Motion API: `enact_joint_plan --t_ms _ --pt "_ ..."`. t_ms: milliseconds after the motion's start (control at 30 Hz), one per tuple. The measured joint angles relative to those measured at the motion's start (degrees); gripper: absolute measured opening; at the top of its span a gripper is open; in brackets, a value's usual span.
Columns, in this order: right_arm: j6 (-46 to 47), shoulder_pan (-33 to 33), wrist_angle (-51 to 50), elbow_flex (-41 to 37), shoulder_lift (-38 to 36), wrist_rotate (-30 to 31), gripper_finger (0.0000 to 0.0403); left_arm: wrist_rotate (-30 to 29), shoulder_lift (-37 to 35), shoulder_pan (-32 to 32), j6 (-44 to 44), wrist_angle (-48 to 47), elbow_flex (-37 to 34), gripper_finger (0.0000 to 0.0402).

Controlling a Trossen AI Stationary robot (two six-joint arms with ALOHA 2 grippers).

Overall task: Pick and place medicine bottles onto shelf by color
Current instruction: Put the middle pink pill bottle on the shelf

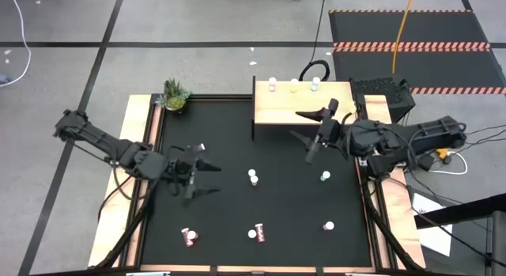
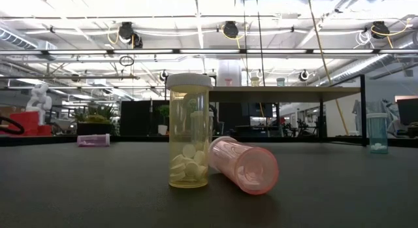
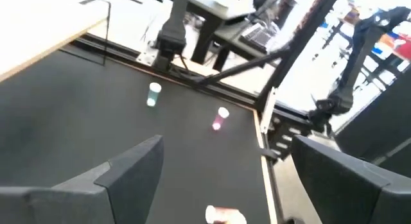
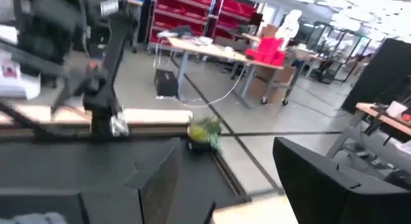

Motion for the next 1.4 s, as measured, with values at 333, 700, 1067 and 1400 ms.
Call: enact_joint_plan --t_ms 333,700,1067,1400 --pt "15.98 5.86 -18.95 20.2 10.84 0.91 0.0242 0.02 -0.26 -6.43 3.71 0.33 0.0 0.0339" --pt "42.75 13.99 -30.51 20.22 16.33 -3.26 0.0242 -0.02 5.56 -7.27 2.81 -3.49 0.0 0.034" --pt "67.38 19.82 -36.9 20.2 22.84 -8.2 0.0242 0.1 12.0 -7.27 -2.05 -9.75 0.0 0.034" --pt "72.61 21.2 -36.65 20.16 24.95 -15.56 0.0242 0.28 10.31 -6.9 -14.64 -19.27 -0.02 0.034"
